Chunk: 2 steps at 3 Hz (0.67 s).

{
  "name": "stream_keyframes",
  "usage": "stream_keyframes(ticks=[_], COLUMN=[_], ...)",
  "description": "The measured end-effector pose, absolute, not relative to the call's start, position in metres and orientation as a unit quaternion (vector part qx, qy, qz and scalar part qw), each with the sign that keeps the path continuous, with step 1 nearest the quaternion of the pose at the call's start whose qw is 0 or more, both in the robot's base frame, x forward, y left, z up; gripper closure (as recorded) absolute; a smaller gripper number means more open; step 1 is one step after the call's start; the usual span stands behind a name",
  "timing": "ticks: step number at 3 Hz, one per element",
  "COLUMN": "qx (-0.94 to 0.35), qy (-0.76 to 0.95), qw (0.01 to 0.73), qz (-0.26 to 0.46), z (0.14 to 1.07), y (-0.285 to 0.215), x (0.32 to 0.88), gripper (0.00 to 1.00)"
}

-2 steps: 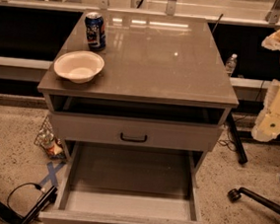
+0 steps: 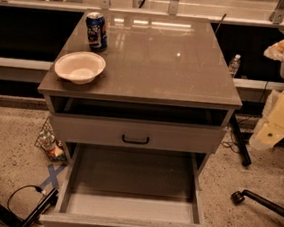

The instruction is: Close middle drawer

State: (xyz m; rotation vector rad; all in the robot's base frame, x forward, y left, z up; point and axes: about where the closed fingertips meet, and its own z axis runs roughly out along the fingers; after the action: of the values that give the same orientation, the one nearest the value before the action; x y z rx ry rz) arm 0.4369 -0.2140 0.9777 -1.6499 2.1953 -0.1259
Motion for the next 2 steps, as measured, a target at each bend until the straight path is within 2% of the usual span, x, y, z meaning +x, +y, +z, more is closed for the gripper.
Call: stream_keyframes(ticks=[2], qx=[-0.543], qy=[0.800], qw=[0.256], qz=[-0.004], z=[0.860], y=[-0.244], x=[0.386], gripper=[0.00])
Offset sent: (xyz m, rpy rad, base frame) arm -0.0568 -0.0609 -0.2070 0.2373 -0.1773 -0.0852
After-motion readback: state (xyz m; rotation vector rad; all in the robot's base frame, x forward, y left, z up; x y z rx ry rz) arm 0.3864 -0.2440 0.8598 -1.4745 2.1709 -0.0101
